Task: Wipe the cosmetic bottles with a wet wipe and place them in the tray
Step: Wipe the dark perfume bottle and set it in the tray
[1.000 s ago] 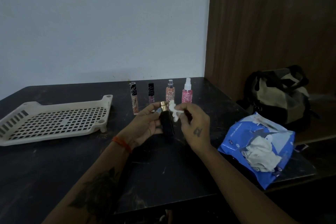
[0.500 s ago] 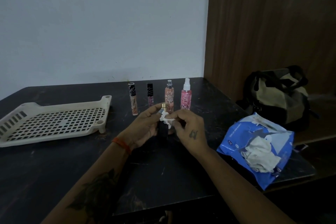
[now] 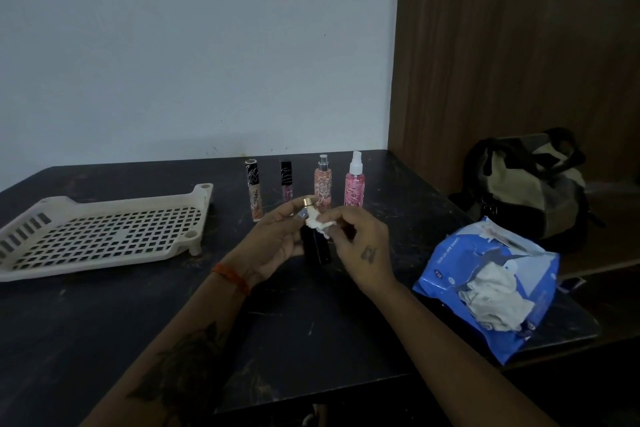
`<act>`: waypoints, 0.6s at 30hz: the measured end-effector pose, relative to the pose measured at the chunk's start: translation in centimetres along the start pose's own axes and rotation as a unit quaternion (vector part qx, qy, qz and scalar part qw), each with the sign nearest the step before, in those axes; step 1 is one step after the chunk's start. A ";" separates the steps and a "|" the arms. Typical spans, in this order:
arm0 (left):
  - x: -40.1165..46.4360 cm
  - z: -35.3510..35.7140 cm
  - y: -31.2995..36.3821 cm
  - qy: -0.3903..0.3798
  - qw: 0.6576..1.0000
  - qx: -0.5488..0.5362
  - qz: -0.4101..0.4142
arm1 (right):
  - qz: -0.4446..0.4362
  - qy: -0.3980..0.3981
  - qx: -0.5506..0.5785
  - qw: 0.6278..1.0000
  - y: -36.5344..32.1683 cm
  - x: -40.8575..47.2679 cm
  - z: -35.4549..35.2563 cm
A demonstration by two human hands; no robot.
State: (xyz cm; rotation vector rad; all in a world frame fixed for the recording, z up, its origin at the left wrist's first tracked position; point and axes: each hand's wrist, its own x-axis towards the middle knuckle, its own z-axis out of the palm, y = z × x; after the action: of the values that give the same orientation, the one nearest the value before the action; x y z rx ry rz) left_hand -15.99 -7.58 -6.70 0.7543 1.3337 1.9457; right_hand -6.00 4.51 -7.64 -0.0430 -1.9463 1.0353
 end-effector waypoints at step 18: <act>-0.1 0.4 0.0 0.001 1.000 0.024 0.005 | -0.104 0.015 -0.085 0.991 -0.4 -0.4 -0.4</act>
State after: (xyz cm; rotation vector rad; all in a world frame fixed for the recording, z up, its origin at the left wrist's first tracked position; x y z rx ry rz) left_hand -15.69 -7.44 -6.55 0.7833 1.3837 1.9297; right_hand -5.30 4.35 -7.59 0.0493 -1.9612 0.7271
